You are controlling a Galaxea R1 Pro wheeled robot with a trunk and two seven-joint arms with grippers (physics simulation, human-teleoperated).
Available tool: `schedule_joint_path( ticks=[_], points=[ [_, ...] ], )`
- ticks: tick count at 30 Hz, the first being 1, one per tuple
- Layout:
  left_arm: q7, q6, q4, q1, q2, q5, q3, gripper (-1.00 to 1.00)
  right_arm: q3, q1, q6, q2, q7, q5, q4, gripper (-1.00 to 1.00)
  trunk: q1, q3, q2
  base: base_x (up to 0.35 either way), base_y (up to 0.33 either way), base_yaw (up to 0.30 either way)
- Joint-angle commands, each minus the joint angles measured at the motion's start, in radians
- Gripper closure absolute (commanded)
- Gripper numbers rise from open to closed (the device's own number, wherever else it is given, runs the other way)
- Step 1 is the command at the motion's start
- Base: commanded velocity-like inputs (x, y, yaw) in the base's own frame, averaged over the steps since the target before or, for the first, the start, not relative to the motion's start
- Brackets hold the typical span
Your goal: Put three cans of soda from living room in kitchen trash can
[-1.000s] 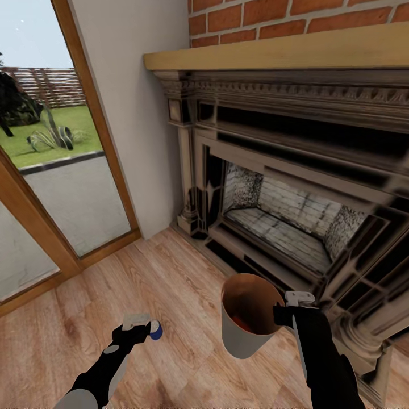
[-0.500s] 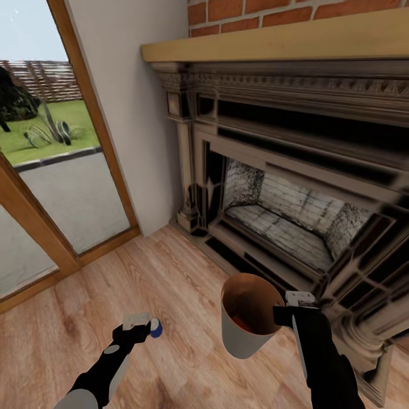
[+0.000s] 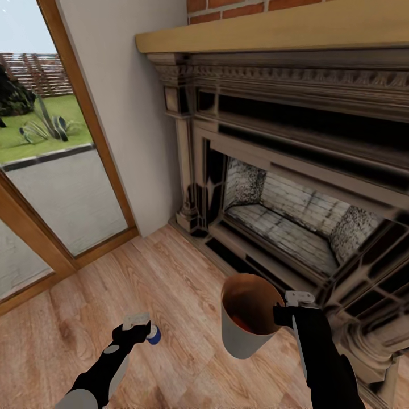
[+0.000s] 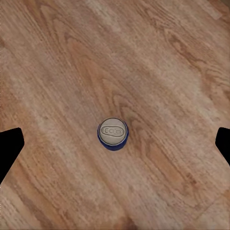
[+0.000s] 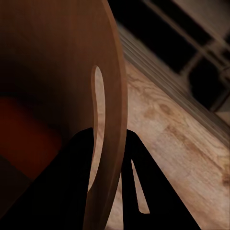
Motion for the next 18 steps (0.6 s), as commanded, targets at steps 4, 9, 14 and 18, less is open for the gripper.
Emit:
schedule_joint_path(
  ticks=[4, 9, 14, 18],
  points=[
    [0.000, 0.000, 0.000, 0.000, 0.001, 0.000, 0.000, -1.00, 0.000, 0.000, 0.001, 0.000, 0.003, -0.017, 0.000, 1.00, 0.000, -0.006, 0.000, 0.045, 0.000, 0.000],
    [0.000, 0.000, 0.000, 0.000, 0.002, 0.000, 0.000, -1.00, 0.000, 0.000, 0.001, 0.000, 0.003, -0.017, 0.000, 1.00, 0.000, -0.014, 0.000, 0.147, 0.000, 0.000],
    [0.000, 0.000, 0.000, 0.000, 0.002, 0.000, 0.000, -1.00, 0.002, 0.000, 0.001, 0.000, 0.003, -0.016, 0.000, 1.00, 0.000, -0.022, 0.000, 0.020, 0.000, 0.000],
    [0.000, 0.000, 0.000, 0.000, 0.002, 0.000, 0.000, -1.00, 0.002, 0.000, 0.001, 0.000, 0.003, -0.015, 0.000, 1.00, 0.000, -0.029, 0.000, 0.003, 0.000, 0.000]
  ],
)
